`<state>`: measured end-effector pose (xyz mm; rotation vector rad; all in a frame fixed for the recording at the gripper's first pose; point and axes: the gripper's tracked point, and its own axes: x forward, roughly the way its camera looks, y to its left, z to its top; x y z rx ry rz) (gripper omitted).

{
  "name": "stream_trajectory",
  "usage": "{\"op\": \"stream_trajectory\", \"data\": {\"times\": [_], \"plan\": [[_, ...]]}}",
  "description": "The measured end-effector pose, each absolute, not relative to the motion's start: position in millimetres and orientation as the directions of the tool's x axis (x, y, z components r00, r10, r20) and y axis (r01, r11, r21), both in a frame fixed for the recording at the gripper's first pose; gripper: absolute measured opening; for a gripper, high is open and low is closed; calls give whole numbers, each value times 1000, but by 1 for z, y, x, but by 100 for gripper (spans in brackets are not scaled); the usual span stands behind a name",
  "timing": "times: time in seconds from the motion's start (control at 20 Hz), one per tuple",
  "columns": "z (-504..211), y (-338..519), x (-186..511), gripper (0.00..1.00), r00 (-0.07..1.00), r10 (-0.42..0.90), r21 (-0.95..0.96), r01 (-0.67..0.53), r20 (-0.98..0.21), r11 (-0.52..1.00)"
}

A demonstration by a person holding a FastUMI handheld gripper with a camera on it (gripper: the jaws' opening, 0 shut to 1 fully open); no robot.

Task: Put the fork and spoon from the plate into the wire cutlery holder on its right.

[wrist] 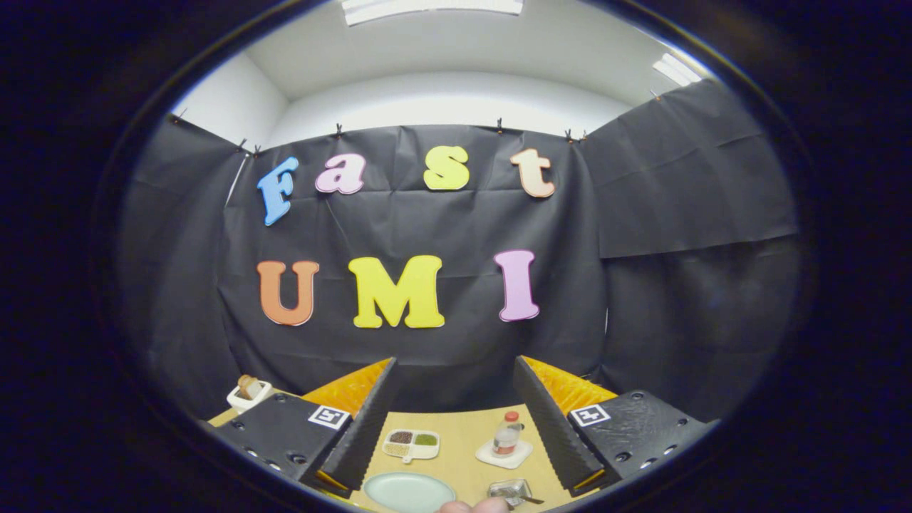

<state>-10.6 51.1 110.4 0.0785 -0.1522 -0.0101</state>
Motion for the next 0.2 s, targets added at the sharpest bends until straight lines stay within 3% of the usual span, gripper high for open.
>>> {"op": "stream_trajectory", "data": {"times": [0.2], "plan": [[110, 53, -13, 96, 987, -18, 69, 7, 157, 998]]}}
